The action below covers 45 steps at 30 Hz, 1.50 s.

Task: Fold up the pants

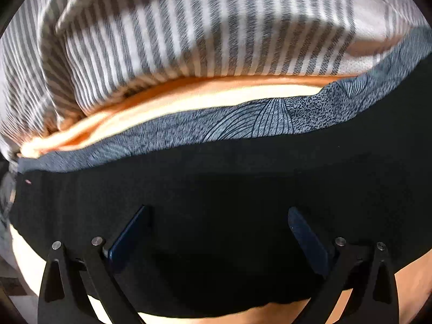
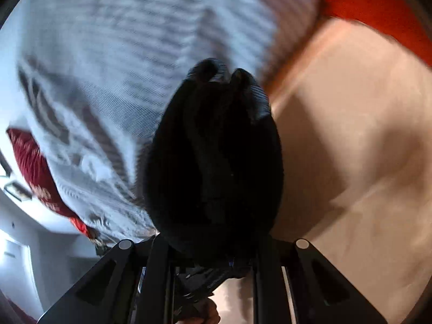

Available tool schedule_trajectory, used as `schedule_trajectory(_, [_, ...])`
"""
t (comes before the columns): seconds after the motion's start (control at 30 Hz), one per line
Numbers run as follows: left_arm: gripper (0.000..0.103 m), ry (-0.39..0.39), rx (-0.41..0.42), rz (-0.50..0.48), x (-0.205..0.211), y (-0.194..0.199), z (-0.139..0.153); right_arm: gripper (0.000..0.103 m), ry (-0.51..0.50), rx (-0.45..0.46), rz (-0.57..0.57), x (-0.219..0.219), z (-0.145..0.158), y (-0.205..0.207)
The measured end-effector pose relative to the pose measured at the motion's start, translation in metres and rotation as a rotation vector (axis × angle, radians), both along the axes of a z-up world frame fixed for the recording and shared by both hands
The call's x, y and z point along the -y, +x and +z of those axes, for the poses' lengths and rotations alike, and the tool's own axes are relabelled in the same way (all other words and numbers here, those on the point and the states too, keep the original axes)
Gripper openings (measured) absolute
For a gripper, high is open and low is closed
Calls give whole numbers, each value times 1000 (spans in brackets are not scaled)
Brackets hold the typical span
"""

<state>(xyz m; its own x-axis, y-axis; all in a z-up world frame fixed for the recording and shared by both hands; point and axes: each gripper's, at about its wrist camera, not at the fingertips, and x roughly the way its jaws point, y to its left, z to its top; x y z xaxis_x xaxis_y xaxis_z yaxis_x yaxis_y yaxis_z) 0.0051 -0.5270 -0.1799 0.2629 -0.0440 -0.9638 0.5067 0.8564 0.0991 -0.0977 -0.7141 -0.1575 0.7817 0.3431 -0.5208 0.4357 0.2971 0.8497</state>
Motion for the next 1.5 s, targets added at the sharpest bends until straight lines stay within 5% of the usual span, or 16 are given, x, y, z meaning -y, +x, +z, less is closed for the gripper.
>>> schedule_trajectory(0.23, [103, -78, 9, 33, -62, 41, 32, 15, -240, -17, 159, -61, 61, 45])
schedule_trajectory(0.43, [103, -96, 5, 142, -145, 92, 45, 15, -415, -71, 276, -128, 78, 86])
schedule_trajectory(0.57, [103, -80, -7, 225, -204, 115, 43, 15, -539, -146, 383, -188, 61, 119])
schedule_trajectory(0.73, [103, -48, -4, 284, -251, 119, 40, 15, -733, -322, 527, -275, 6, 157])
schedule_trajectory(0.83, [103, -28, 3, 294, -282, 128, 35, 27, -846, -406, 561, -309, -20, 167])
schedule_trajectory(0.97, [103, -44, -9, 277, -304, 136, 33, 56, -1013, -430, 605, -343, -15, 171])
schedule_trajectory(1.0, [103, -50, -9, 266, -306, 138, 34, 64, -1021, -409, 621, -352, -8, 172])
schedule_trajectory(1.17, [103, -142, -42, 177, -295, 135, 49, 64, -1005, -309, 655, -370, 29, 149])
schedule_trajectory(1.4, [96, -305, -141, -60, -229, 102, 60, 64, -827, -479, 435, -288, 28, 107])
schedule_trajectory(1.5, [78, -329, -182, -132, -201, 91, 56, 64, -791, -509, 403, -269, 24, 91])
